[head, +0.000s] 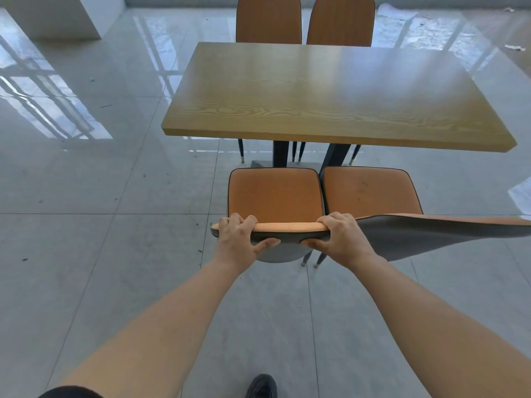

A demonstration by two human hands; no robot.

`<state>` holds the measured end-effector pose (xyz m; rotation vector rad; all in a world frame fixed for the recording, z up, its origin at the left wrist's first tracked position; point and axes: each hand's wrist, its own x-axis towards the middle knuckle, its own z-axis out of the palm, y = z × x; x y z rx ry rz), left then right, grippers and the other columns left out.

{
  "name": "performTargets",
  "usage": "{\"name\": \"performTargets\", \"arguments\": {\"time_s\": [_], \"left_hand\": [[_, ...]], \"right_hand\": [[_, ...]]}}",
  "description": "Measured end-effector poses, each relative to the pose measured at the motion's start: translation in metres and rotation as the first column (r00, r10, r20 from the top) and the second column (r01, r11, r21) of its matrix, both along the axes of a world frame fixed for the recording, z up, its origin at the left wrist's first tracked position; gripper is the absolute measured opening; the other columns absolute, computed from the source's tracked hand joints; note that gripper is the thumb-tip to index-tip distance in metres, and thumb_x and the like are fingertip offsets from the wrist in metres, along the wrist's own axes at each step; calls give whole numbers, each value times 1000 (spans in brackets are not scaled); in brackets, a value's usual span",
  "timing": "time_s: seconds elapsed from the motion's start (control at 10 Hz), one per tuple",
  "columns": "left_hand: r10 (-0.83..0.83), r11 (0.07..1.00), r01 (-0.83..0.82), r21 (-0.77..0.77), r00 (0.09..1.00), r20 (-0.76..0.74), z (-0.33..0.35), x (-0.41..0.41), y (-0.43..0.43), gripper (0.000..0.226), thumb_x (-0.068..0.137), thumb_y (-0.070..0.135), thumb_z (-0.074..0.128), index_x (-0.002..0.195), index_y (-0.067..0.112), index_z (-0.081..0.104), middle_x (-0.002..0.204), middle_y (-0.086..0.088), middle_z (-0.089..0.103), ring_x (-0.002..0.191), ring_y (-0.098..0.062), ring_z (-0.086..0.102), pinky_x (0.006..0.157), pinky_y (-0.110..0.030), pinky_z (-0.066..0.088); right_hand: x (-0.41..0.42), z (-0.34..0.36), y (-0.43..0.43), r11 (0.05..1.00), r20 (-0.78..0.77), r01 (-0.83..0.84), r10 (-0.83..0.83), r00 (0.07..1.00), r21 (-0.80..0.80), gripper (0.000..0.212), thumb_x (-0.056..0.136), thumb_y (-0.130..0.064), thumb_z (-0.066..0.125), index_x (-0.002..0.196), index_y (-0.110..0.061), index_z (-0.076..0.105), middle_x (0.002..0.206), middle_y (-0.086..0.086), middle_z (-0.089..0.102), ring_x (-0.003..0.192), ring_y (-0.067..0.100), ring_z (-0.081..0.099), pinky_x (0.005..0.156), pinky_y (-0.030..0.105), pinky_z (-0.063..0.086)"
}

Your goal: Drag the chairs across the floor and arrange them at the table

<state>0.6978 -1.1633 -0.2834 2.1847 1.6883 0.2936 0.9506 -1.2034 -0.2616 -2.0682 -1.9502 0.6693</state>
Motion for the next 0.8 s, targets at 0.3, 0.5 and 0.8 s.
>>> {"name": "performTargets", "arguments": {"time_s": [0.3, 0.5, 0.8], "left_hand": [[-19, 1000, 19, 6, 999, -49, -2, -2, 16, 70, 75, 82, 43, 110, 23, 57, 103, -6, 51, 97, -21, 39, 86, -36, 42], [-19, 1000, 19, -4, 995, -96, -3, -1, 15, 77, 72, 88, 32, 111, 25, 53, 105, -3, 50, 99, -22, 39, 89, -38, 44], [-34, 926, -57, -372, 972, -234, 39, 2, 15, 96, 78, 82, 48, 152, 31, 16, 160, -9, 13, 149, -38, 8, 112, -68, 25]], "right_hand": [[-1, -6, 15, 1000, 13, -9, 9, 1000, -2, 52, 78, -60, 71, 113, -22, 66, 113, -3, 60, 108, 19, 46, 97, 48, 48], [0, -3, 16, 1000, 16, 3, -2, 1000, -29, 56, 76, -63, 71, 114, -22, 64, 111, -5, 58, 107, 17, 45, 98, 46, 47], [-24, 28, 9, 963, 176, 129, -89, 980, -235, 69, 79, -64, 66, 131, -26, 42, 136, 2, 38, 130, 28, 34, 105, 58, 42]]}}
